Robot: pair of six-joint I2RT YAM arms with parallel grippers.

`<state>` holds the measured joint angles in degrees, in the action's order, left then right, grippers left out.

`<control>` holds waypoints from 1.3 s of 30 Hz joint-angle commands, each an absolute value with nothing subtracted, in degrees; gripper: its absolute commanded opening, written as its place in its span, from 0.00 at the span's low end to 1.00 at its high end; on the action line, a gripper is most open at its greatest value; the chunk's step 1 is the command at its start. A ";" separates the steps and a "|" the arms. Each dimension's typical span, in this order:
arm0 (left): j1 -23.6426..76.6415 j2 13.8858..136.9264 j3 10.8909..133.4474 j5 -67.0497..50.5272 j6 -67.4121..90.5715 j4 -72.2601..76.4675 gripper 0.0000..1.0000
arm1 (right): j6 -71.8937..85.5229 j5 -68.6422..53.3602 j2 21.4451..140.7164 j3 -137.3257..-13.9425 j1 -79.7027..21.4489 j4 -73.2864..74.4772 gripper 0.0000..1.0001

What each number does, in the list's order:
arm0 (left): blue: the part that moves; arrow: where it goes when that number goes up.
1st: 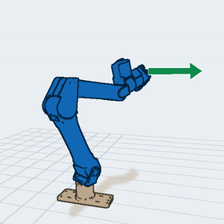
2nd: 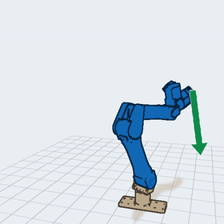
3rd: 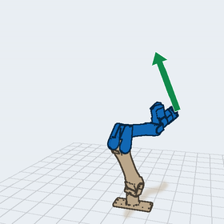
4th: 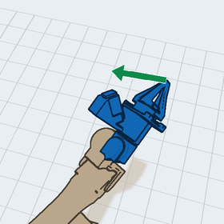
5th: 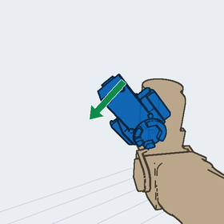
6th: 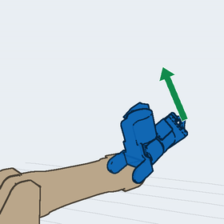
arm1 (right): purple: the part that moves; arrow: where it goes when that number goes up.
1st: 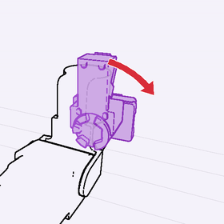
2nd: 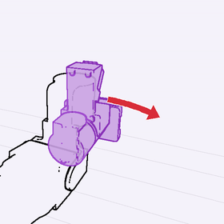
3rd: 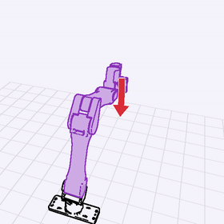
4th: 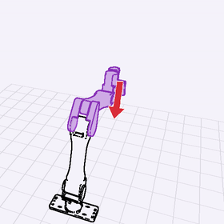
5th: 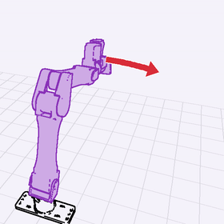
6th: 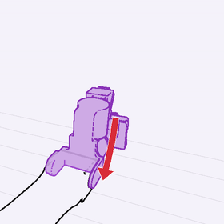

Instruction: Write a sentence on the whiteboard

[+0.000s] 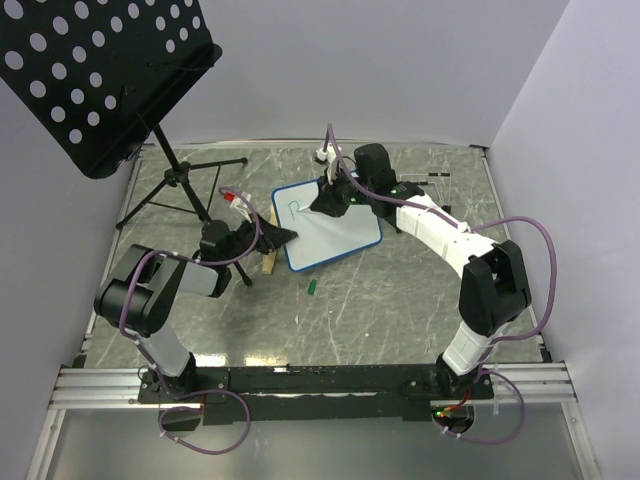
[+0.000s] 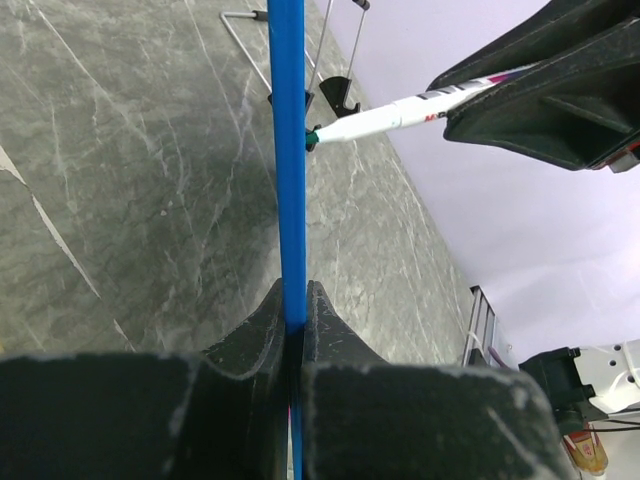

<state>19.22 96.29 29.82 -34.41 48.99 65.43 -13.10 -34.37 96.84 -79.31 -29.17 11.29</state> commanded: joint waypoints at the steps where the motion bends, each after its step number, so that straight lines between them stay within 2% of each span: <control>1: 19.42 95.54 32.87 -36.03 49.66 75.23 0.01 | -12.75 -36.39 95.45 -80.16 -30.14 11.25 0.00; 21: 19.34 94.66 32.52 -35.95 49.22 74.44 0.01 | -12.48 -31.12 96.15 -80.60 -29.18 12.13 0.00; 39: 19.07 94.22 33.13 -35.60 48.60 73.39 0.01 | -15.29 -34.45 96.24 -79.19 -28.83 16.00 0.00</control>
<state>19.16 96.40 29.93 -34.50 48.95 65.12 -14.04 -32.86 96.84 -79.33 -28.84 14.83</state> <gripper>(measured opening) 0.066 0.186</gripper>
